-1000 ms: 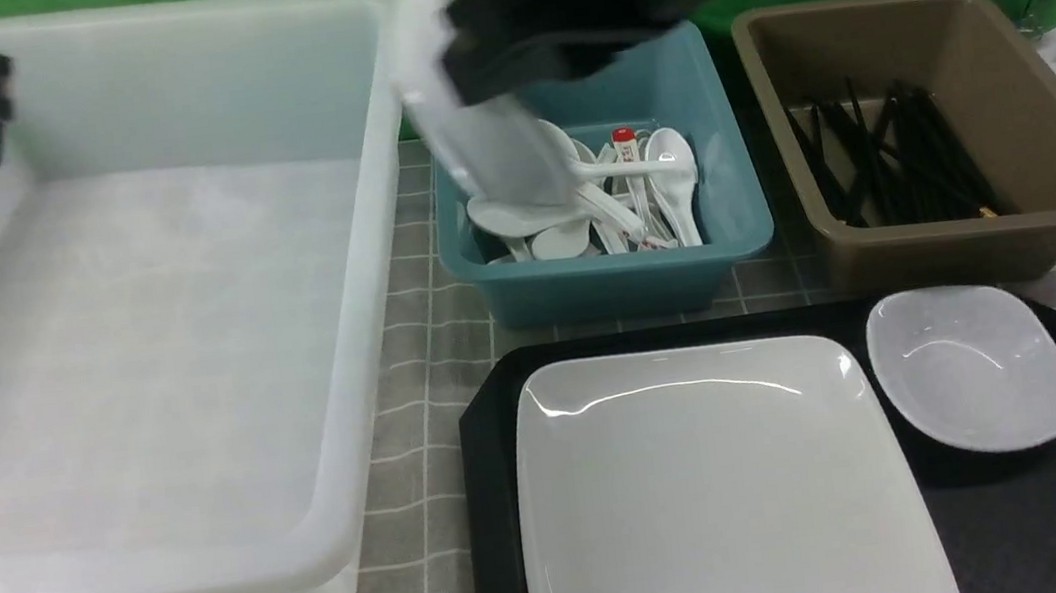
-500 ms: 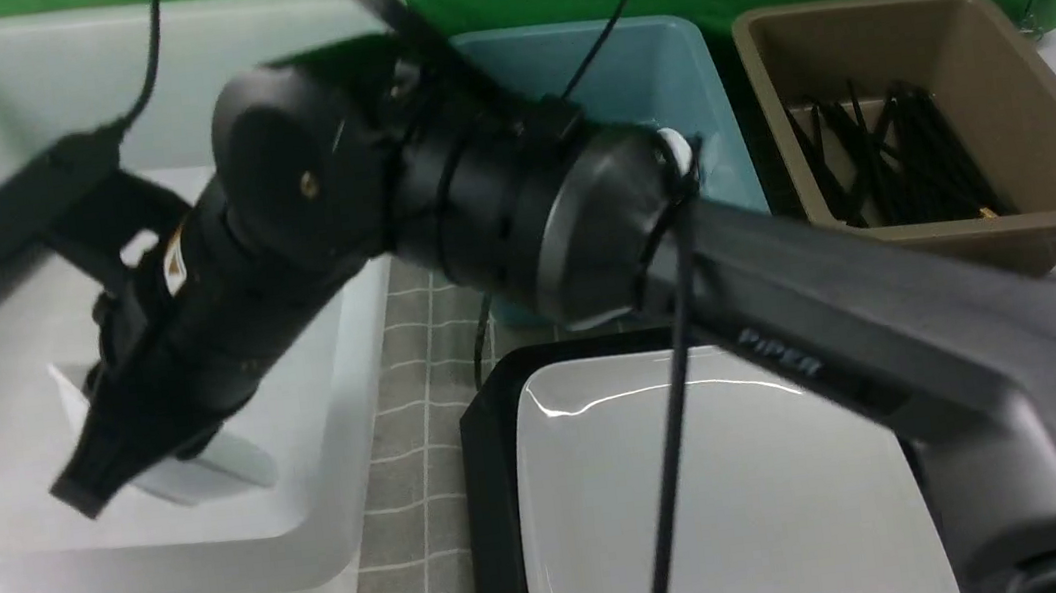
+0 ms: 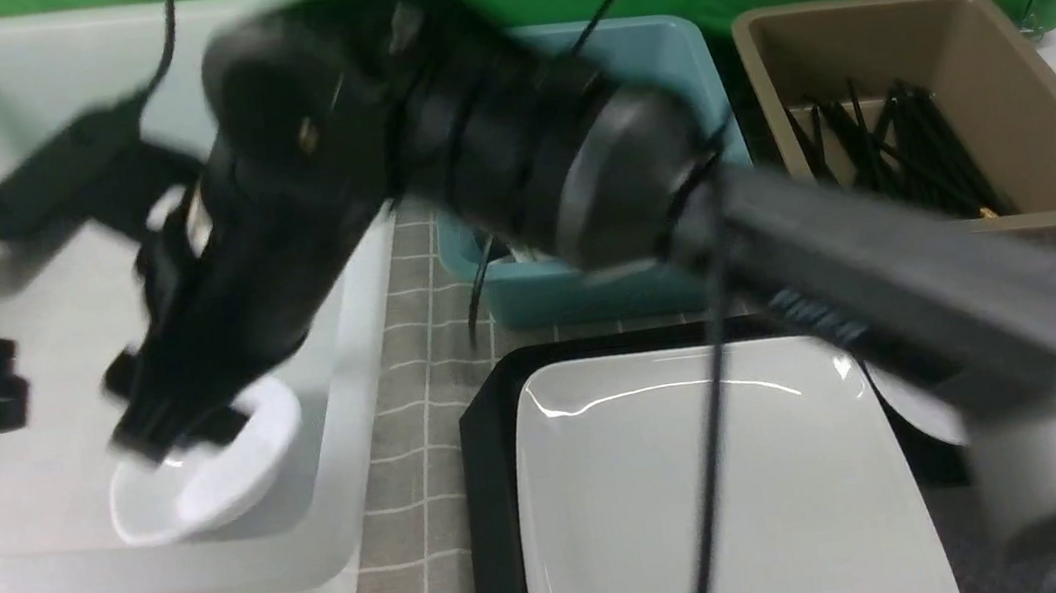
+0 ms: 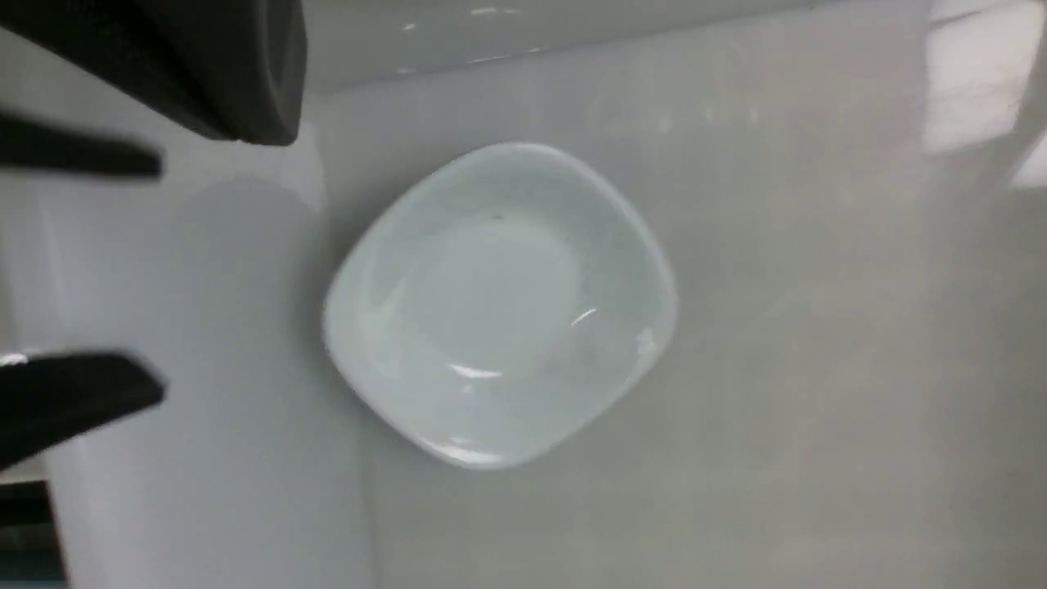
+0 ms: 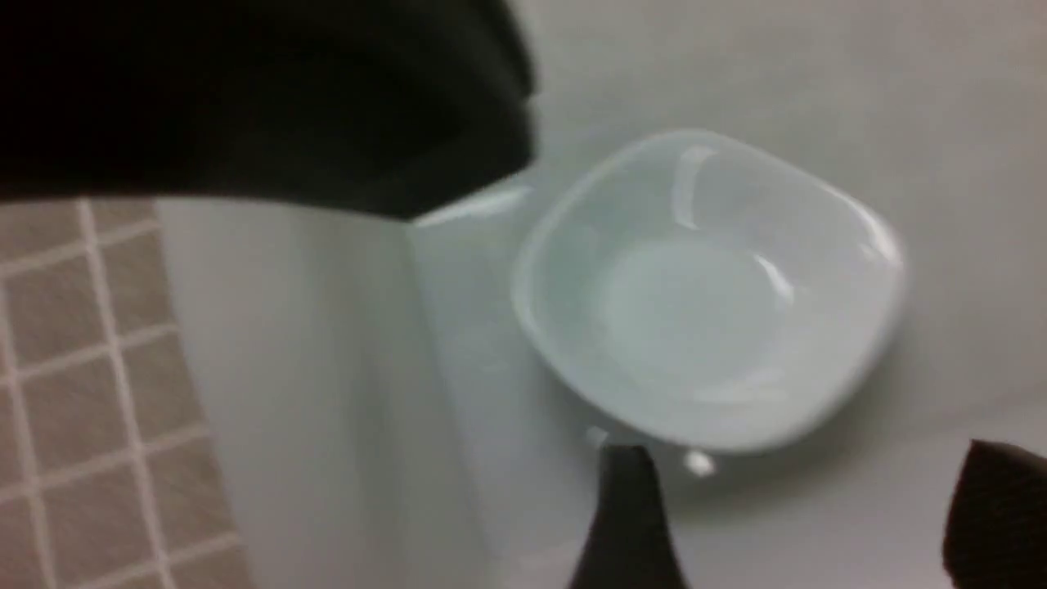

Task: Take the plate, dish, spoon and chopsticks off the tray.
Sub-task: Use the right arm to put the small plate into the large storage box on the left, then use the right arm to grab a small plate from the dinner plate

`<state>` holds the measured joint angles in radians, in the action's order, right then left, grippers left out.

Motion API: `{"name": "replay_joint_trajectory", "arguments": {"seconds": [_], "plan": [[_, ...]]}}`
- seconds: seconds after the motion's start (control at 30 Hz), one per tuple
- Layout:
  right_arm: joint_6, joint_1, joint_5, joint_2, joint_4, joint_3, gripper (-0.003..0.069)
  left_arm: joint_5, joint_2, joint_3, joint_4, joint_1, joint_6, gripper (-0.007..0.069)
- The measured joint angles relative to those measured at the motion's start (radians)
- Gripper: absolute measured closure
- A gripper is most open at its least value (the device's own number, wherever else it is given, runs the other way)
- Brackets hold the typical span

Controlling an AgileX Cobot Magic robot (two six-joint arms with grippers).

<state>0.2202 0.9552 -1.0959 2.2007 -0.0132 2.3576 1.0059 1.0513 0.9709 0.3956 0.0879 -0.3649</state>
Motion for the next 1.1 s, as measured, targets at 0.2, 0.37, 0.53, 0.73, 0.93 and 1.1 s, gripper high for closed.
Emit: {"name": "replay_joint_trajectory", "arguments": {"seconds": [0.2, 0.37, 0.53, 0.73, 0.93, 1.1], "plan": [[-0.080, -0.144, -0.071, -0.191, 0.173, -0.081, 0.0573, -0.077, 0.009, 0.000, 0.009, -0.256, 0.027, 0.0622], [-0.096, -0.362, -0.070, -0.409, 0.174, -0.433, 0.0577, -0.142, 0.064, 0.000, 0.007, -0.463, 0.113, 0.0622], [-0.074, -0.564, -0.065, -0.549, 0.175, -0.842, 0.0406, -0.227, 0.160, 0.000, 0.006, -0.600, 0.137, 0.0622], [-0.024, -0.687, 0.062, -0.570, 0.175, -1.175, 0.0175, -0.286, 0.249, 0.000, 0.027, -0.661, 0.137, 0.0622], [-0.014, -0.693, 0.240, -0.554, 0.168, -1.293, 0.0123, -0.293, 0.278, 0.000, 0.032, -0.664, 0.126, 0.0622], [0.001, -0.693, 0.321, -0.495, 0.168, -1.301, 0.0120, -0.294, 0.278, 0.000, 0.032, -0.664, 0.125, 0.0622]]}}
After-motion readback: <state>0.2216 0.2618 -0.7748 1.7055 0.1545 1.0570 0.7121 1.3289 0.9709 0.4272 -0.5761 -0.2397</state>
